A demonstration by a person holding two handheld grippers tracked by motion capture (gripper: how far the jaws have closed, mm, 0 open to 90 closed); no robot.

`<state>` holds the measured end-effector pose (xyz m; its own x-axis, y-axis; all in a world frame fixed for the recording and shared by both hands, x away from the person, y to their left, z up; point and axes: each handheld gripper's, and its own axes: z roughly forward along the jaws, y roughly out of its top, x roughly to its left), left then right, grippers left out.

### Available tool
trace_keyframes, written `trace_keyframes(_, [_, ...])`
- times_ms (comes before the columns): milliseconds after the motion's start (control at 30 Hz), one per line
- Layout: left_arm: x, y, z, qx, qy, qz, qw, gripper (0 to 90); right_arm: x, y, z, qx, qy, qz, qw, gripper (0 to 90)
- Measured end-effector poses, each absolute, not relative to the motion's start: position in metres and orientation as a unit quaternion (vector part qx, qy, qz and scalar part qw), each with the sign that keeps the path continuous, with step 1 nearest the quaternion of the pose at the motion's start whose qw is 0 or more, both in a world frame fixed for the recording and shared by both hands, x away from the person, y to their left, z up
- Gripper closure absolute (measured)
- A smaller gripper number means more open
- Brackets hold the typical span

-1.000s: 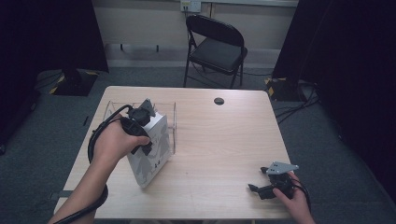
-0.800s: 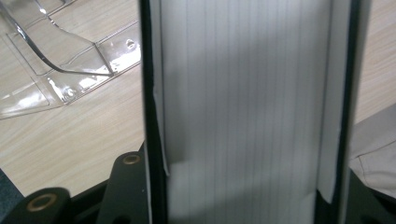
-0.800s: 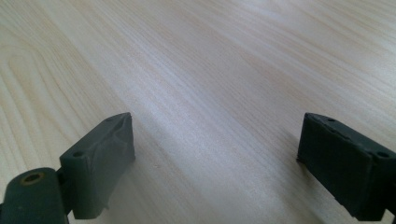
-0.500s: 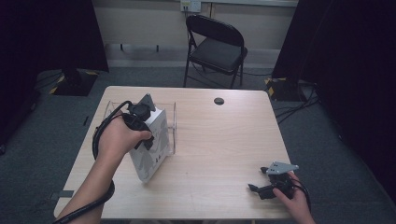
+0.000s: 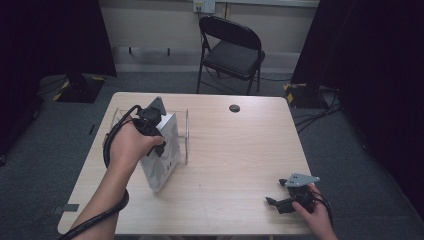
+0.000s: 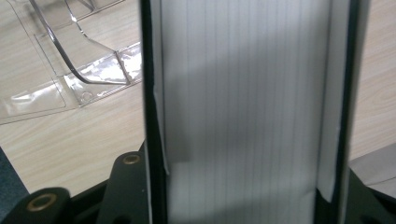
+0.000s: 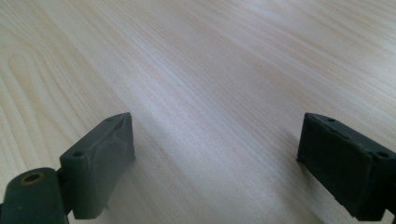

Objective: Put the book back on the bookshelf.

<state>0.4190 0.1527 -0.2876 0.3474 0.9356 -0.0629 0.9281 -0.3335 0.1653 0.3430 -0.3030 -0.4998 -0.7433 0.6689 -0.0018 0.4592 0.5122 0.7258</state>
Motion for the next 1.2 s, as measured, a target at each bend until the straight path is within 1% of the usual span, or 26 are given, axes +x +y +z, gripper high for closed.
trace_keyframes(67, [0.421,0.154,-0.288,0.821,0.565,0.02,0.085,53.1,0.343,-0.303,-0.5,0.33,0.858,0.368,0.142,10.2])
trace_keyframes(200, [0.422,0.151,-0.287,0.814,0.574,0.024,0.085,53.2,0.343,-0.303,-0.5,0.329,0.858,0.369,0.142,10.2])
trace_keyframes(300, [0.425,0.15,-0.288,0.811,0.578,0.016,0.087,53.2,0.343,-0.303,-0.5,0.329,0.858,0.369,0.142,10.2])
trace_keyframes(1067, [0.438,0.142,-0.289,0.801,0.591,0.029,0.087,53.3,0.343,-0.303,-0.5,0.329,0.858,0.369,0.141,10.2])
trace_keyframes(1200, [0.44,0.142,-0.288,0.802,0.59,0.025,0.092,53.3,0.343,-0.303,-0.5,0.329,0.858,0.369,0.141,10.2])
